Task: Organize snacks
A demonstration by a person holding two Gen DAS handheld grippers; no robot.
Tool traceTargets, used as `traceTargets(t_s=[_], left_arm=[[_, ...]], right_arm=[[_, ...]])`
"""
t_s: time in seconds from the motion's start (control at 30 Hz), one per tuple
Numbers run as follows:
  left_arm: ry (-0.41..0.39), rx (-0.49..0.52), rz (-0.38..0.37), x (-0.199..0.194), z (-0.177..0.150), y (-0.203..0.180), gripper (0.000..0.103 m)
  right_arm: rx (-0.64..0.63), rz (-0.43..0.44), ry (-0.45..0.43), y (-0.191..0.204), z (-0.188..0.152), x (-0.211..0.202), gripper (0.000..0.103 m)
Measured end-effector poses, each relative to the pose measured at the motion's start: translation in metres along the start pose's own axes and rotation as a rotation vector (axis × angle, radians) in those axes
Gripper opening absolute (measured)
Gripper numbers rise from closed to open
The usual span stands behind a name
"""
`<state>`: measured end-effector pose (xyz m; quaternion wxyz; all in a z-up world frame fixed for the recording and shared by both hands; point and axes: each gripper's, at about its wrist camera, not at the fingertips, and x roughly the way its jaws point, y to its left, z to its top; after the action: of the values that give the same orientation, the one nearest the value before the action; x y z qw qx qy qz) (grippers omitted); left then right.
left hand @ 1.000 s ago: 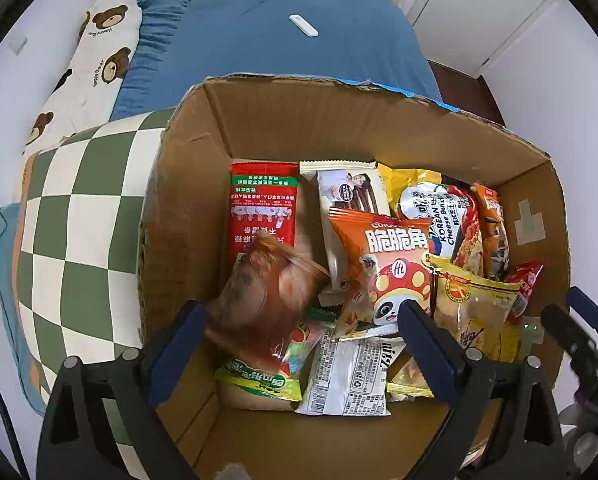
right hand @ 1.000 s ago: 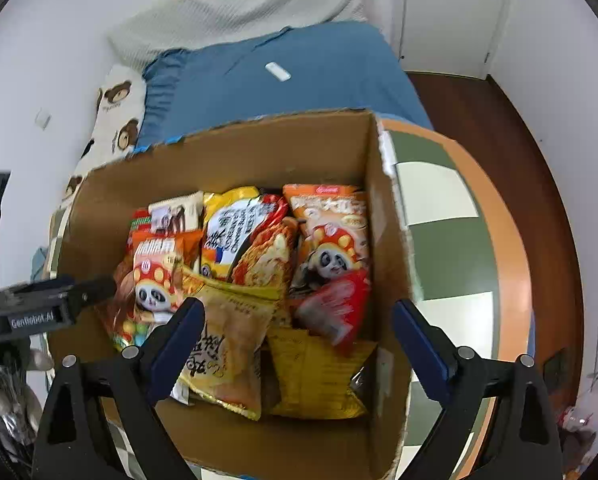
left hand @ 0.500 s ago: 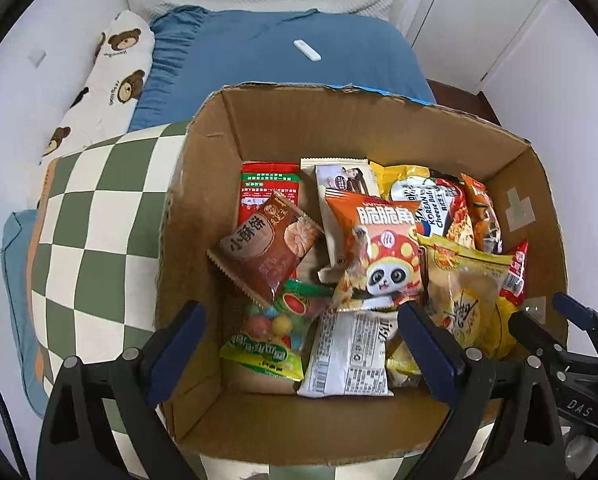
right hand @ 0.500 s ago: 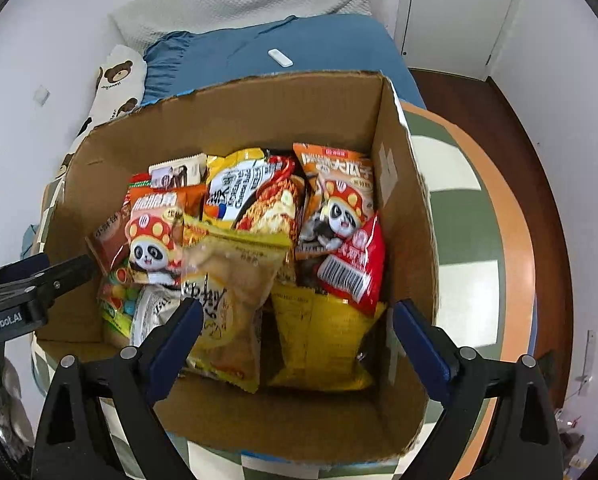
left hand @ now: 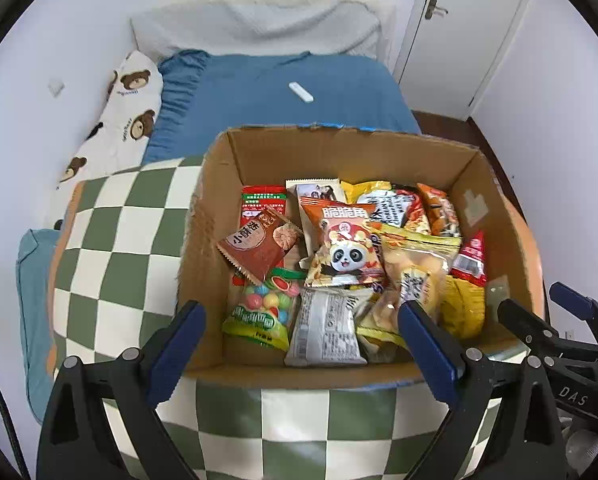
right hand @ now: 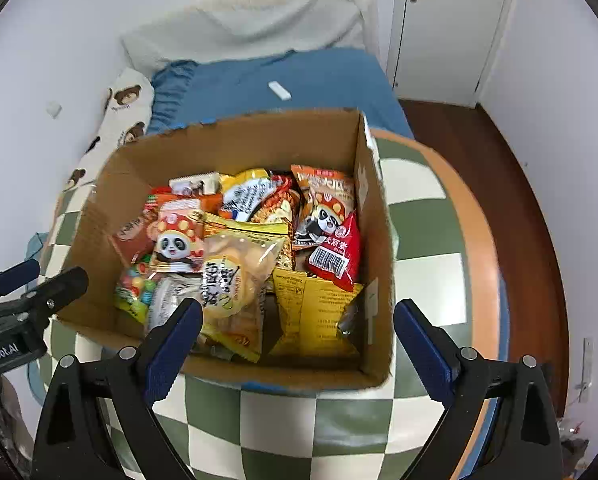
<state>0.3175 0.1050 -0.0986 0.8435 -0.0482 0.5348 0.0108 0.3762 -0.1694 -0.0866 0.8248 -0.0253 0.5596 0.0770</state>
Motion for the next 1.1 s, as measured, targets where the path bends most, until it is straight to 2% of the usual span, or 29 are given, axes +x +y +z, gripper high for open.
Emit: traceTargets(t_s=[0.2,0.6,0.87,1.1], left_arm=[[-0.099,0.012,0.011,-0.053,-0.024,-0.006,0.098],[-0.284,0.014,0.035,-0.158,-0.083,-0.015,0.098],[-0.341,-0.009,0.046,-0.2,-0.113,-0.009,0.098],[-0.379,-0.032,0.057,-0.218,-0.125,-0.002,0.099]], right_arm=[[-0.037,-0.009,-0.125,0.006,-0.025,-0.063,0.102],[-0.054,0.025,-0.292,0.014,-0.083,-0.174,0.102],[-0.069,0.043,-0.378,0.023,-0.117,-0.233,0.103],[-0.076,0.063,-0.411,0.029,-0.132,-0.258,0.103]])
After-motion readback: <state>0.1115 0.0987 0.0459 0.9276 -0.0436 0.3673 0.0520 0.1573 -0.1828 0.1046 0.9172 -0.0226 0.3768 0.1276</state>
